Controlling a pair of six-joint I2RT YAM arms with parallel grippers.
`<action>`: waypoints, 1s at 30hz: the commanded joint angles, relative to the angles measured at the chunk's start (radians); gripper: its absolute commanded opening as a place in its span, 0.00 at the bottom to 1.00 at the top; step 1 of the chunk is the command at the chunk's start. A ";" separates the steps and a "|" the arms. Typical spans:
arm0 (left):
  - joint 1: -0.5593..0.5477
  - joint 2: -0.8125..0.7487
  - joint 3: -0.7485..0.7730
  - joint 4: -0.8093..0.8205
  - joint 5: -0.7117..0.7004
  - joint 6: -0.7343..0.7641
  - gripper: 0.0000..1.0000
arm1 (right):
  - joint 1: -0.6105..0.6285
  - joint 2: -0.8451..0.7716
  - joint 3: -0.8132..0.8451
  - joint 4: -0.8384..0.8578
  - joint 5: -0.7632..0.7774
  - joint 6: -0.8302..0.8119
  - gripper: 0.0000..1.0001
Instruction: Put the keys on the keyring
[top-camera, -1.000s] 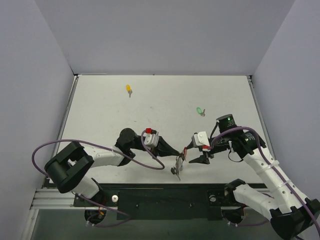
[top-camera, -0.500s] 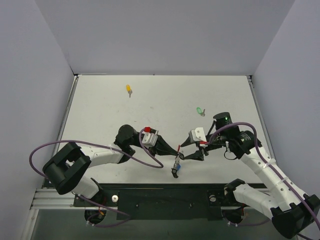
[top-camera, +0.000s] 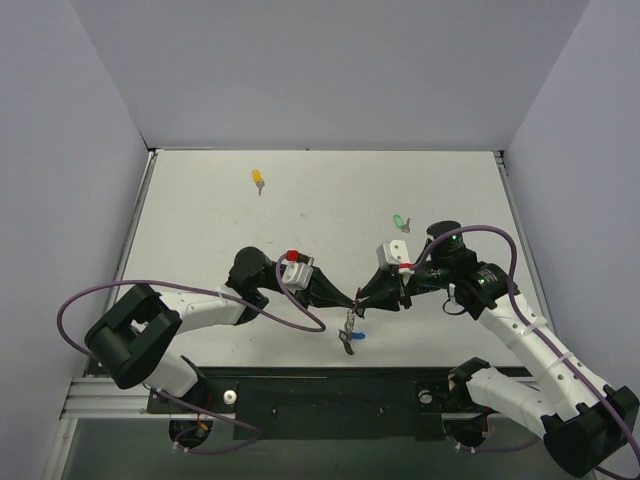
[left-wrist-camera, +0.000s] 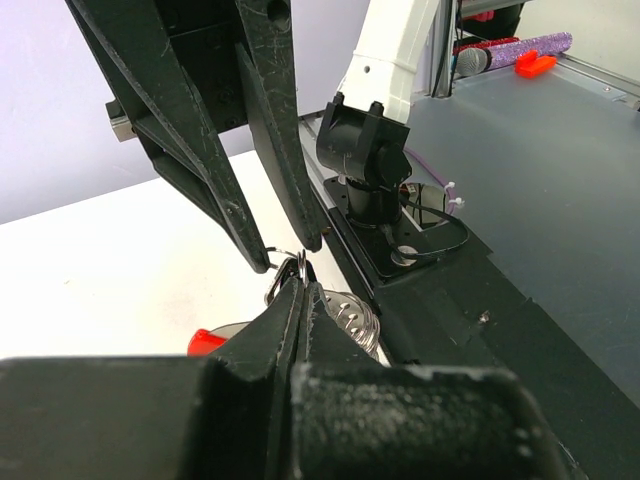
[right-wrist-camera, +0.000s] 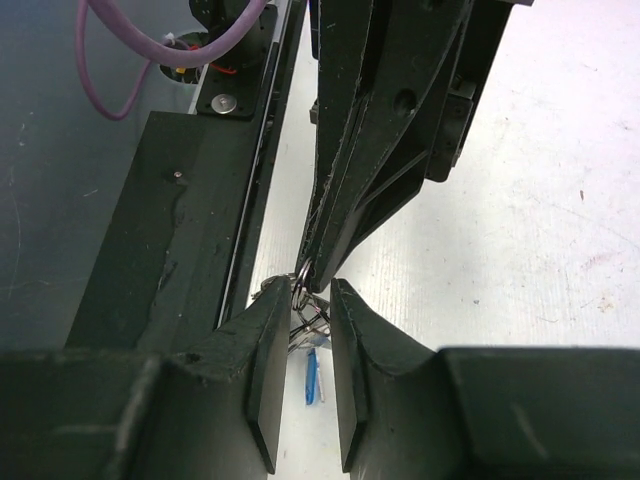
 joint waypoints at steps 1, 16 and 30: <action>0.016 -0.028 0.019 0.039 0.018 -0.013 0.00 | -0.004 -0.007 0.003 0.027 -0.053 0.029 0.18; 0.028 -0.043 0.019 0.027 0.027 -0.017 0.00 | -0.002 -0.012 0.013 -0.123 0.004 -0.081 0.21; 0.029 -0.040 0.024 0.019 0.030 -0.024 0.00 | 0.007 -0.013 0.029 -0.182 0.045 -0.124 0.12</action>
